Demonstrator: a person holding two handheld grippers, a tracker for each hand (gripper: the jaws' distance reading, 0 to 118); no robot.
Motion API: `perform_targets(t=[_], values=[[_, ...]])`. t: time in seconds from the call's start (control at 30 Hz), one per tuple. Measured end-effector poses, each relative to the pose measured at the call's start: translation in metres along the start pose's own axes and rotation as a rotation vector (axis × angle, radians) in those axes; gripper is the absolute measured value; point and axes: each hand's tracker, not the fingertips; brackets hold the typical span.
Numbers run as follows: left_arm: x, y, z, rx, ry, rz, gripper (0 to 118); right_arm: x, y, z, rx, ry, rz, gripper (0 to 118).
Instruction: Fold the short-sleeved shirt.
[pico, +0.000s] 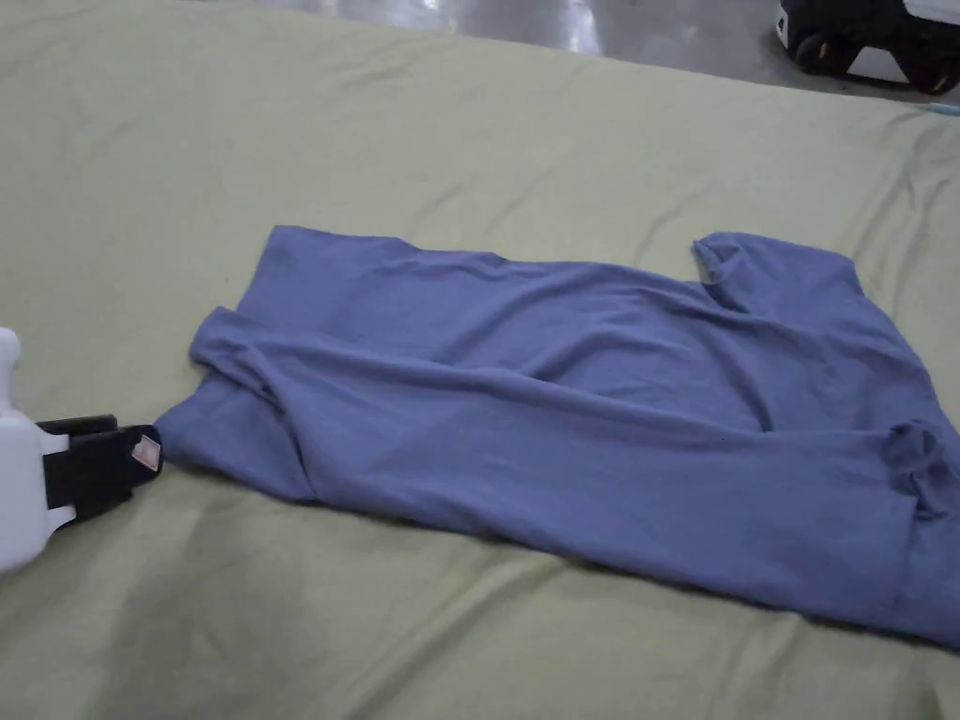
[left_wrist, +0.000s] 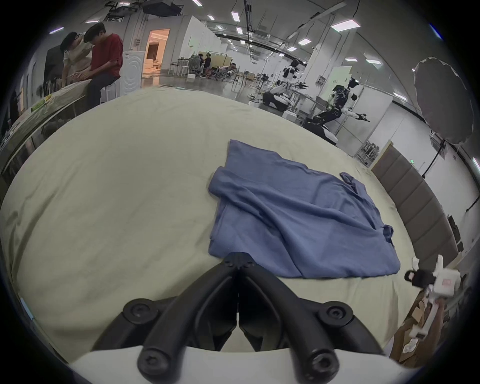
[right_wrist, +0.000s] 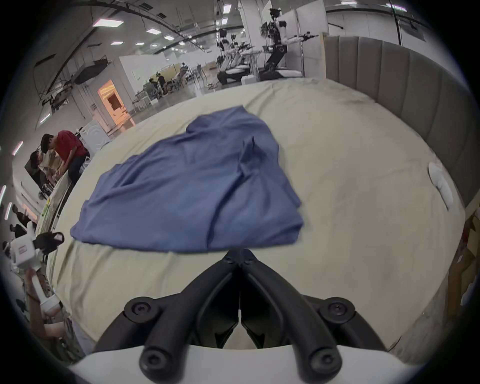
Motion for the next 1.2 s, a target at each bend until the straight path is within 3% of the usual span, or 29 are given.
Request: perform_targets(t=[0.03, 0.07, 0.1, 0.13, 0.17, 0.3, 0.33, 0.37, 0.4, 0.5, 0.57, 0.6, 0.67, 0.73, 0.83, 0.93, 1.0, 1.03, 1.07, 1.1, 1.13, 1.2], values=[[-0.002, 0.003, -0.006, 0.001, 0.015, 0.015, 2, 0.002, -0.002, 0.001, -0.007, 0.008, -0.01, 3], [-0.005, 0.008, -0.012, 0.0, 0.008, 0.029, 30, 0.005, -0.003, 0.001, -0.009, 0.013, -0.021, 3], [-0.008, 0.012, -0.019, 0.007, -0.02, 0.052, 68, 0.006, -0.003, 0.002, -0.009, 0.01, -0.037, 3], [-0.011, 0.017, -0.028, -0.008, -0.047, 0.072, 95, 0.006, -0.002, 0.002, -0.007, 0.004, -0.048, 3], [-0.012, 0.019, -0.036, -0.012, -0.071, 0.092, 96, 0.006, -0.001, 0.004, -0.004, 0.002, -0.054, 3], [-0.001, 0.026, -0.068, -0.064, 0.024, 0.002, 93, 0.002, 0.006, 0.008, 0.01, 0.003, -0.052, 3], [0.003, 0.023, -0.076, -0.086, 0.038, -0.05, 80, 0.001, 0.008, 0.01, 0.013, 0.006, -0.048, 3], [0.008, 0.02, -0.082, -0.112, 0.046, -0.065, 39, 0.0, 0.01, 0.01, 0.013, 0.01, -0.042, 3], [0.014, 0.016, -0.084, -0.124, 0.05, -0.055, 17, -0.002, 0.012, 0.01, 0.012, 0.013, -0.041, 3], [0.025, 0.006, -0.076, -0.073, 0.076, -0.098, 13, 0.0, 0.017, 0.006, 0.01, 0.01, -0.04, 3], [0.024, 0.004, -0.068, -0.081, 0.071, -0.099, 13, 0.003, 0.022, -0.002, 0.013, -0.042, -0.04, 5], [0.022, 0.004, -0.064, -0.082, 0.062, -0.094, 13, 0.006, 0.022, -0.005, 0.027, -0.062, -0.046, 24], [0.017, 0.006, -0.057, -0.082, 0.039, -0.06, 13, 0.014, 0.026, -0.012, 0.048, -0.066, -0.064, 93], [0.014, 0.008, -0.046, -0.069, 0.032, -0.047, 13, 0.021, 0.029, -0.021, 0.017, -0.053, -0.085, 98], [0.017, 0.011, -0.034, -0.048, 0.009, -0.05, 13, 0.027, 0.033, -0.039, -0.043, -0.018, -0.1, 97], [0.022, 0.014, -0.032, -0.045, -0.005, -0.05, 13, 0.028, 0.039, -0.064, -0.071, -0.095, -0.067, 96], [0.026, 0.015, -0.035, -0.052, 0.004, -0.062, 13, 0.026, 0.041, -0.079, -0.08, -0.086, -0.058, 75], [0.027, 0.015, -0.036, -0.057, 0.01, -0.065, 13, 0.024, 0.041, -0.082, -0.093, -0.044, -0.056, 51], [0.026, 0.014, -0.036, -0.061, 0.006, -0.069, 13, 0.019, 0.041, -0.082, -0.082, -0.089, -0.019, 23], [0.025, 0.013, -0.036, -0.061, -0.002, -0.07, 13, 0.015, 0.043, -0.08, -0.063, -0.121, 0.022, 15], [0.025, 0.012, -0.033, -0.056, -0.019, -0.066, 12, 0.013, 0.044, -0.077, -0.079, -0.063, 0.028, 15], [0.025, 0.011, -0.025, -0.048, -0.044, -0.068, 12, 0.011, 0.045, -0.069, -0.085, -0.062, 0.026, 14]])
